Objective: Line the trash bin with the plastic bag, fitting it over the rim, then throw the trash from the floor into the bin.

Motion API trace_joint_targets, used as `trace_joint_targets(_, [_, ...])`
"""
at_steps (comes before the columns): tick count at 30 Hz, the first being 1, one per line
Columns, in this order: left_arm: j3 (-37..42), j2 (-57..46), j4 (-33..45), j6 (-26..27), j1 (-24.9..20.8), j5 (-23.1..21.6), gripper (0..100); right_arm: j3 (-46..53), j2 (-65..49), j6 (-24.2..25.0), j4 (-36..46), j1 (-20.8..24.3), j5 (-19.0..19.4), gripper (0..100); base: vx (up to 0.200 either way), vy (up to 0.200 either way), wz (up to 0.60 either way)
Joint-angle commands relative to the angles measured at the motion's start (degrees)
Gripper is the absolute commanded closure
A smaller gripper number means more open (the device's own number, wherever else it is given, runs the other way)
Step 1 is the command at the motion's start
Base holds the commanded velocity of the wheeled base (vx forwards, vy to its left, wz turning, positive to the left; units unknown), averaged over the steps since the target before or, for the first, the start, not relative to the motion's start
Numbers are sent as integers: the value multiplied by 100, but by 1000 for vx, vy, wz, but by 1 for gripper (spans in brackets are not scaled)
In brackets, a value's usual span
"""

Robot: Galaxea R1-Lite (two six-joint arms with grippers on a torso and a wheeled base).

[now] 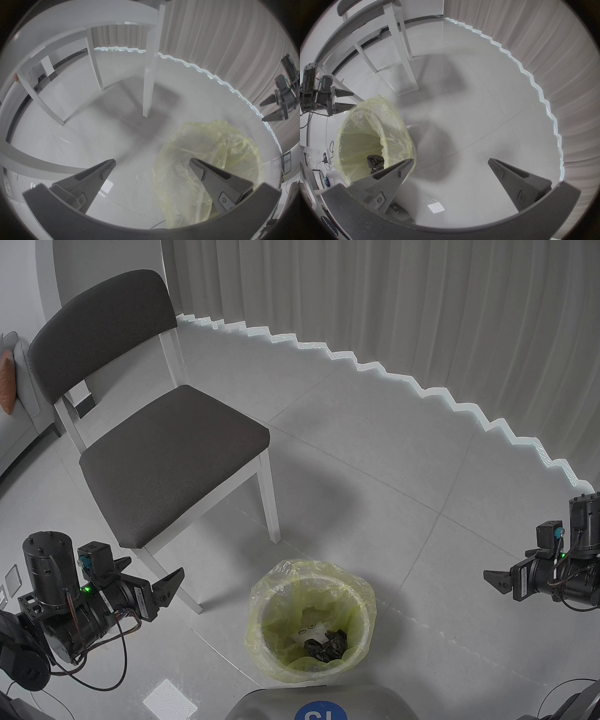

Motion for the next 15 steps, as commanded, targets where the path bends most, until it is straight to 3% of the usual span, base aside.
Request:
trace_joint_targets(1, [46,-434,156,0,3,26,0,119,-374,8,-5,3,1,0,0,0,0])
trace_joint_targets(7, [2,-978,683,0,64,44,0,357,-681,51,-14,-41,10,0,0,0,0])
trace_joint_targets(15, [98,-1339,797,-70,82,44,0,603,-1165,262,-5,-85,18,0,0,0,0])
